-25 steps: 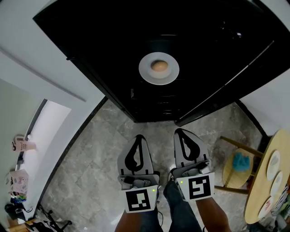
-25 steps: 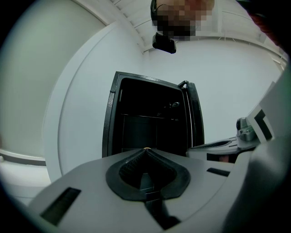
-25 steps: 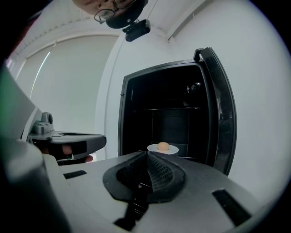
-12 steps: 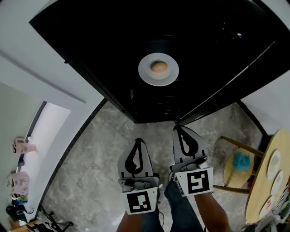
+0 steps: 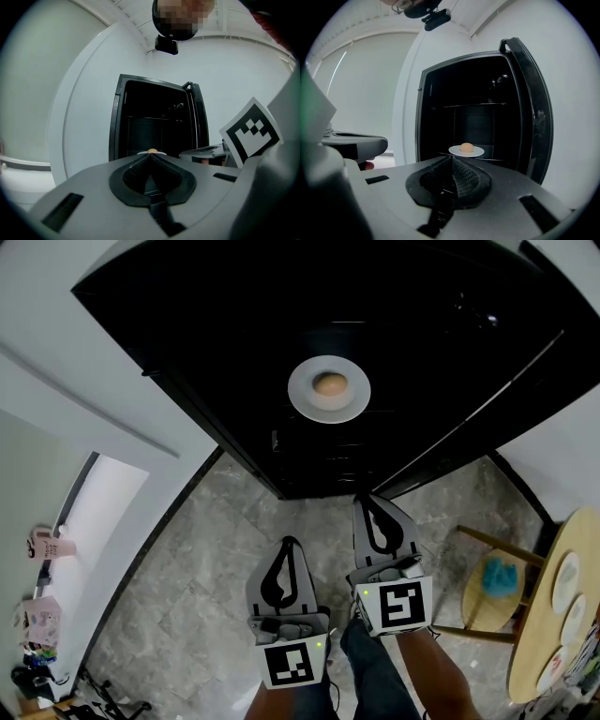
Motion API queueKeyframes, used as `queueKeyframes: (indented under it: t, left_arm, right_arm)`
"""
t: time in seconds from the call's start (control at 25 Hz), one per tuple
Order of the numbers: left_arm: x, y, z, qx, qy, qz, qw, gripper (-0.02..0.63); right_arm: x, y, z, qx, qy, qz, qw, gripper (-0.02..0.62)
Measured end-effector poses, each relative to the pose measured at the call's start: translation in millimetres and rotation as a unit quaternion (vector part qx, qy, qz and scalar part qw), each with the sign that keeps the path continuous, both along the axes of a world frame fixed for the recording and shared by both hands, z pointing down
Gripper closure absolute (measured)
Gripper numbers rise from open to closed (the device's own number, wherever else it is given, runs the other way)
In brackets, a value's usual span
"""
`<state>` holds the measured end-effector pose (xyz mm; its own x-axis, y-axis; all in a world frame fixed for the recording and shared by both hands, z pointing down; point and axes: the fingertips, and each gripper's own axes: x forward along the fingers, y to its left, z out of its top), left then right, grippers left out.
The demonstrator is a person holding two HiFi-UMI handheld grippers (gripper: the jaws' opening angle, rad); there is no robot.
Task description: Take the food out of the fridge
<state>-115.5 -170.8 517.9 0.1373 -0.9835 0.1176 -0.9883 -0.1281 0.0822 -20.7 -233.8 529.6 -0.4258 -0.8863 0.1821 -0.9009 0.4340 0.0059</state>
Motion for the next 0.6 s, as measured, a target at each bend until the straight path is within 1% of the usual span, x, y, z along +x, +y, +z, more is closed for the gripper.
queueKeyframes:
  t: [0.12, 0.28, 0.44, 0.6]
  left_arm:
    - [-0.1, 1.3, 0.0, 0.0, 0.0, 0.0, 1.0, 0.592]
    - [-0.5, 2.6, -1.9, 0.003, 0.0, -0.001, 1.0, 0.592]
    - [-0.1, 5.7, -1.4, 0.0, 0.0, 0.0, 1.0, 0.592]
    - [-0.8, 9.3, -0.3, -0.003, 0.0, 0.0, 1.0, 0.593]
  right_arm:
    - [-7.2, -7.5, -7.7, 0.018, -0.019, 0.003, 1.0, 0.574]
    - [-13.9, -14.7, -8.5, 0.026, -0.014, -0.006, 1.0, 0.574]
    - [-17.9, -20.9, -0.4, 0.009, 0.006, -0.013, 1.0, 0.574]
    - [-23.7, -27.6, 3.5, -0.006, 0.005, -0.015, 1.0, 0.571]
